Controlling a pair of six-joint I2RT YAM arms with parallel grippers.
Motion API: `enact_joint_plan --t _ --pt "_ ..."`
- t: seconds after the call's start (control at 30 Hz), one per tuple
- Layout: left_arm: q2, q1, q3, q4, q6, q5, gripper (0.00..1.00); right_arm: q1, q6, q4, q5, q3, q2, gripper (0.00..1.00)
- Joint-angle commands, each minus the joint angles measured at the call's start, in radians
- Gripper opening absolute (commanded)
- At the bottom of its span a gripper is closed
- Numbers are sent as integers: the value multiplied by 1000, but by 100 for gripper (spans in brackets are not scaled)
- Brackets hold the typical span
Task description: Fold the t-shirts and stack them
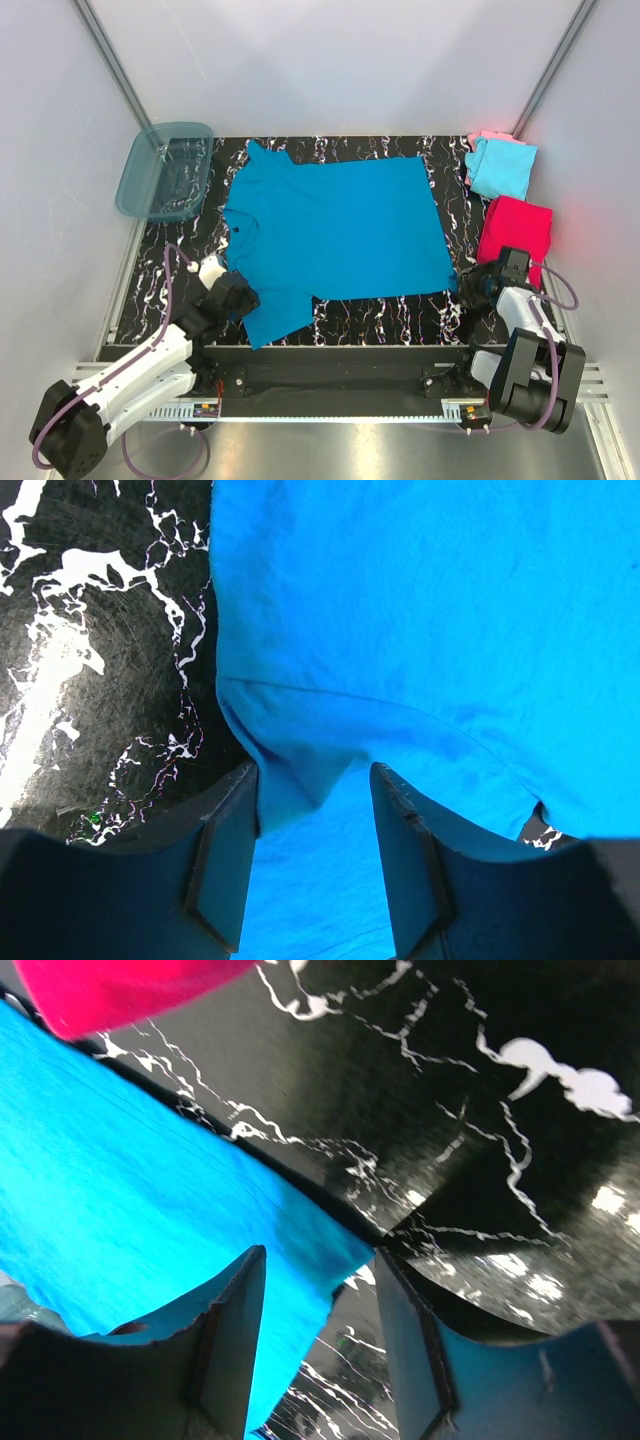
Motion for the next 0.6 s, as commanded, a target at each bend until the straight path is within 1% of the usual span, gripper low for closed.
enact_joint_plan --t 0.0,0.03,0.07,0.13,0.17,0.2,0.23,0.27,0.3,0.37,0.57 --pt "-1 -2 43 14 12 -28 50 -3 25 62 -7 20 26 54" --pt "-4 -2 43 14 12 -29 47 -3 29 69 -7 17 26 54" --pt "-7 -2 41 12 12 -31 41 -3 31 72 -7 15 29 53" --pt "-9 -2 41 9 12 -35 29 -3 37 73 -6 15 26 47" --pt "-9 -2 41 6 11 -35 24 -3 39 75 -1 12 20 42" --pt "-9 -2 41 6 11 -37 14 -3 42 75 5 6 4 25" --pt "-10 -2 43 4 11 -37 9 -3 48 75 10 3 -10 16" --pt "-10 -2 43 3 8 -38 4 -3 52 75 22 0 -23 5" --pt "-12 -2 43 0 8 -41 0 -3 56 70 27 -8 -56 0" --pt "-16 -2 49 -8 6 -43 0 -3 62 58 42 -11 -107 0" --pt "-59 -2 73 -48 8 -61 0 -3 57 -16 65 6 -188 0"
